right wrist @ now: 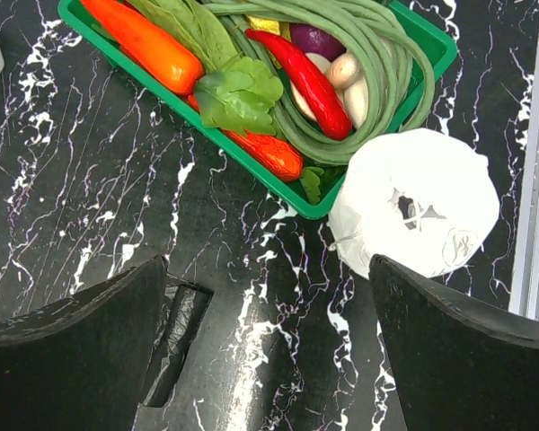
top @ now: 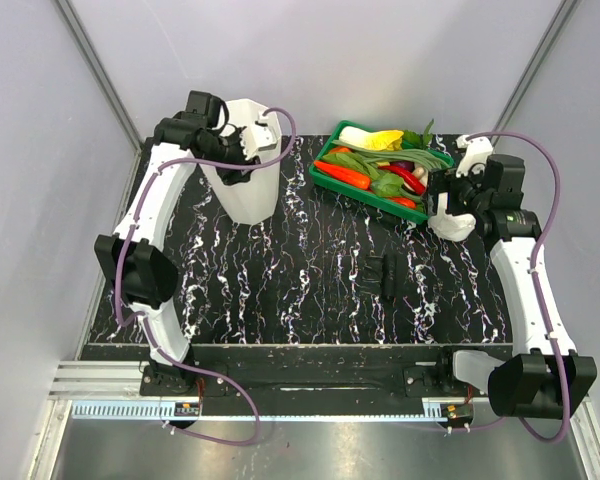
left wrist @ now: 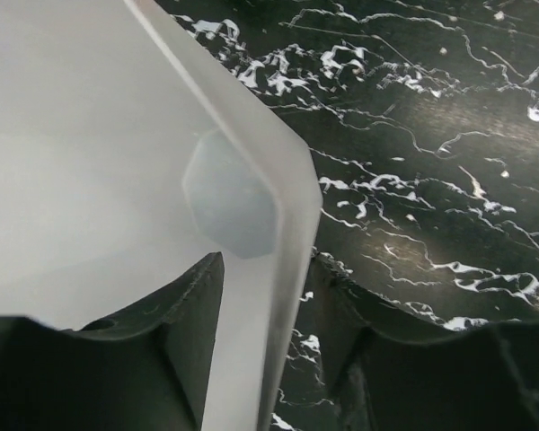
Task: Put the trash bags into the trash bin
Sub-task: Move the trash bin to the center of the board.
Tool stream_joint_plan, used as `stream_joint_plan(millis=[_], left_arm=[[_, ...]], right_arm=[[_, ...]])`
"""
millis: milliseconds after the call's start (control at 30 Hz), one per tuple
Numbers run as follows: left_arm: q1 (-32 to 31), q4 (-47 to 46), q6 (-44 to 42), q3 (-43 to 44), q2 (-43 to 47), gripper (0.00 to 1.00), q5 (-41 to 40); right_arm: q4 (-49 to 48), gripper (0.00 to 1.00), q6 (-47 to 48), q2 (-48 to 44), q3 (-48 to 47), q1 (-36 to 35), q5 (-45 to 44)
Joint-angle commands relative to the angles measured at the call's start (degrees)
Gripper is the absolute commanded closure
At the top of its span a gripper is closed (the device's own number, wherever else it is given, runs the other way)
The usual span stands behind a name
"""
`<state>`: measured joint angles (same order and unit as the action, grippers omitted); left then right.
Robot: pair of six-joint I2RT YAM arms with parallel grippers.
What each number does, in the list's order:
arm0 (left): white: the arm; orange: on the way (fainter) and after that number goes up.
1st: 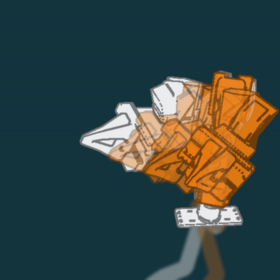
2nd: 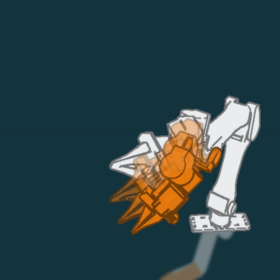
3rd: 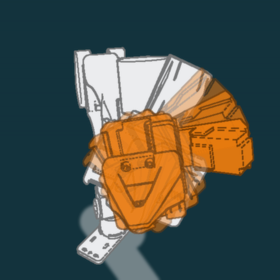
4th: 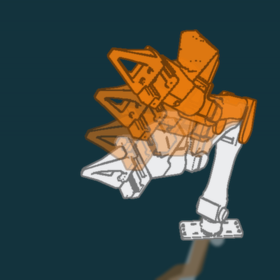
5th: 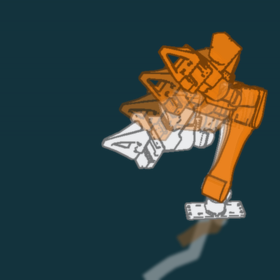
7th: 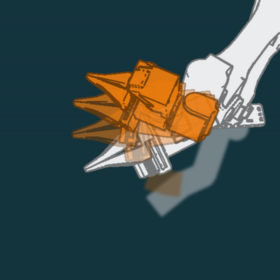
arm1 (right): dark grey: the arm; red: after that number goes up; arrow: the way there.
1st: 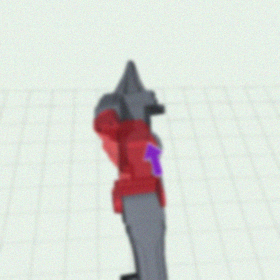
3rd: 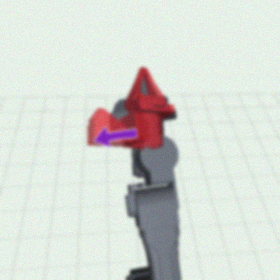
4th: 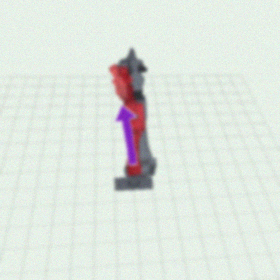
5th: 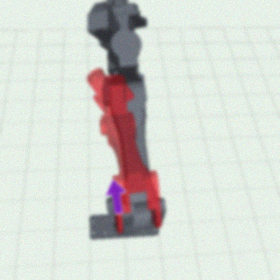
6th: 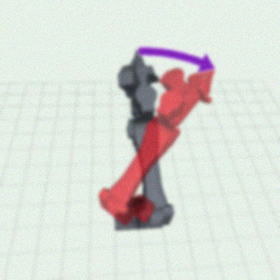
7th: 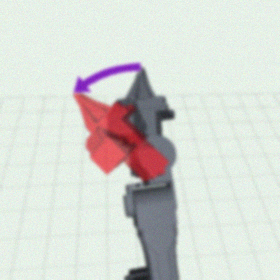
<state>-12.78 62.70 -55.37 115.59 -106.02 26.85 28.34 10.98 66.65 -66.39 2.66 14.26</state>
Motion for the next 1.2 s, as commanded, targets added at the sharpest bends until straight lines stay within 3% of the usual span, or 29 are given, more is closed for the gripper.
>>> stream_joint_plan(millis=[0,100,233,733,1067,1167], left_arm=[[-0.5,2.07,-2.63,-0.89,2.48,0.62,2.77],[-0.5,4.53,-2.72,0.68,2.74,0.87,2.94],[-0.67,5.77,-1.58,1.22,5.2,1.0,5.05],[-3.66,12.18,1.06,-6.33,20.4,1.0,6.55],[-3.57,8.94,-0.35,-23.55,33.84,1.0,0.31],[-3.66,6.83,0.26,-27.34,37.45,1.0,0.39]], right_arm=[[-2.32,0.0,0.53,-0.12,0.47,-0.11,0.06],[-2.32,0.0,0.44,-0.56,0.74,-0.19,-0.2],[-2.32,0.0,0.71,-1.87,1.0,-0.11,-0.81],[1.1,0.0,1.94,-1.27,1.44,-0.19,2.08],[2.25,0.02,0.79,1.19,8.02,-2.3,5.43],[2.77,0.03,1.49,2.34,10.14,-8.53,1.92]])
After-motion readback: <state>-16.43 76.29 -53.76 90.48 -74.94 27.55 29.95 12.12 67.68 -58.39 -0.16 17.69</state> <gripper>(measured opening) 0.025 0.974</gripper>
